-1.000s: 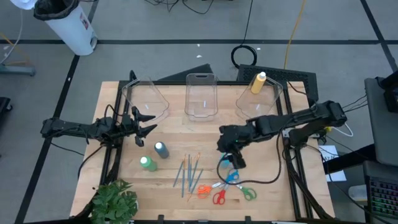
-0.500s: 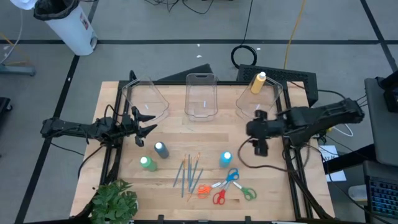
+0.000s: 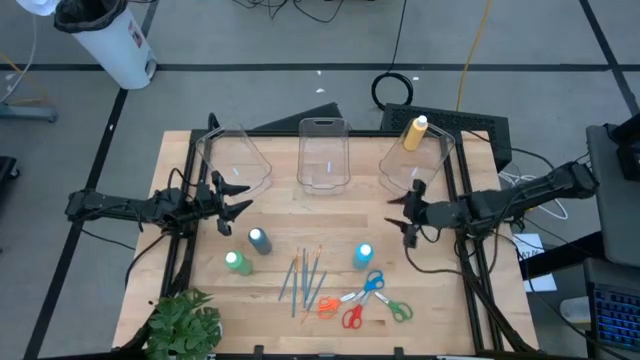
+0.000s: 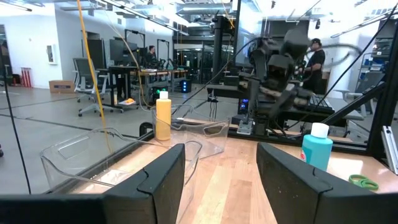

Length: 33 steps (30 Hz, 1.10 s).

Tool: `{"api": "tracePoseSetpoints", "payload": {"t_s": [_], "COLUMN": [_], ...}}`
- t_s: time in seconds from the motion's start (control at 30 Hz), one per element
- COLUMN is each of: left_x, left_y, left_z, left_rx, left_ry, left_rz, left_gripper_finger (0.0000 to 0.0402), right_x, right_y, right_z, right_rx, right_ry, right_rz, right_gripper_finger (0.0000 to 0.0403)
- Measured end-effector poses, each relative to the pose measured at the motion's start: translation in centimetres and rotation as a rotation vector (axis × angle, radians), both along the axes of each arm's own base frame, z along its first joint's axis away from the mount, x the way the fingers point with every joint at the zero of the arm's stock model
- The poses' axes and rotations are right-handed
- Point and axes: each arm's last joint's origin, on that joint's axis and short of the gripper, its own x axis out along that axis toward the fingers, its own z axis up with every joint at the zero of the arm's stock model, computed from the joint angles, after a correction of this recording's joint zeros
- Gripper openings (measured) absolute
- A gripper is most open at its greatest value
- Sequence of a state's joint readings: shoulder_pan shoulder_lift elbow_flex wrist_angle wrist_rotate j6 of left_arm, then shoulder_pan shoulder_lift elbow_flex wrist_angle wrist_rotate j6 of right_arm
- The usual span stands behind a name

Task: Pick & Place Paint Supplies
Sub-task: Put the light blue paint bottle into the right transparent bin

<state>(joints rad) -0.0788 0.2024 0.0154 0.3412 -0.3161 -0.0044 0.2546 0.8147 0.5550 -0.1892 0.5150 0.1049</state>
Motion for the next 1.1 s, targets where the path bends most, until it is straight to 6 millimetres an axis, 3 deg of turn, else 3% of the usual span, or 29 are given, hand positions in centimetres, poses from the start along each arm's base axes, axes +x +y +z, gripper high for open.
{"api": "tracePoseSetpoints", "payload": {"t_s": [0.23,0.43,0.53,0.7,0.97,1.1], "left_x": [0.0,0.0,0.0,0.0,0.0,0.0], "left_y": [0.0,0.0,0.0,0.0,0.0,0.0], "left_z": [0.0,0.0,0.0,0.0,0.0,0.0], "left_rx": [0.0,0.0,0.0,0.0,0.0,0.0], "left_ry": [0.0,0.0,0.0,0.001,0.0,0.0], "left_rz": [0.0,0.0,0.0,0.0,-0.001,0.0], "left_gripper_finger": [0.0207,0.0207,0.0207,0.0207,0.0207,0.0207], "right_x": [-0.8,-3.3,-3.5,-2.9,-1.7,-1.7], "right_y": [-1.0,-2.4,-2.6,-1.8,0.3,0.5], "right_z": [-2.1,-3.3,-2.7,-2.9,-2.7,-2.8], "right_rx": [-0.287,-0.267,-0.182,-0.114,0.256,0.358], "right_ry": [-0.409,-0.664,-0.79,-0.818,-0.698,-0.671], "right_rz": [-0.263,-0.377,-0.294,0.002,0.653,0.723], "right_gripper_finger": [0.0215,0.0215,0.0215,0.0215,0.0215,0.0215]}}
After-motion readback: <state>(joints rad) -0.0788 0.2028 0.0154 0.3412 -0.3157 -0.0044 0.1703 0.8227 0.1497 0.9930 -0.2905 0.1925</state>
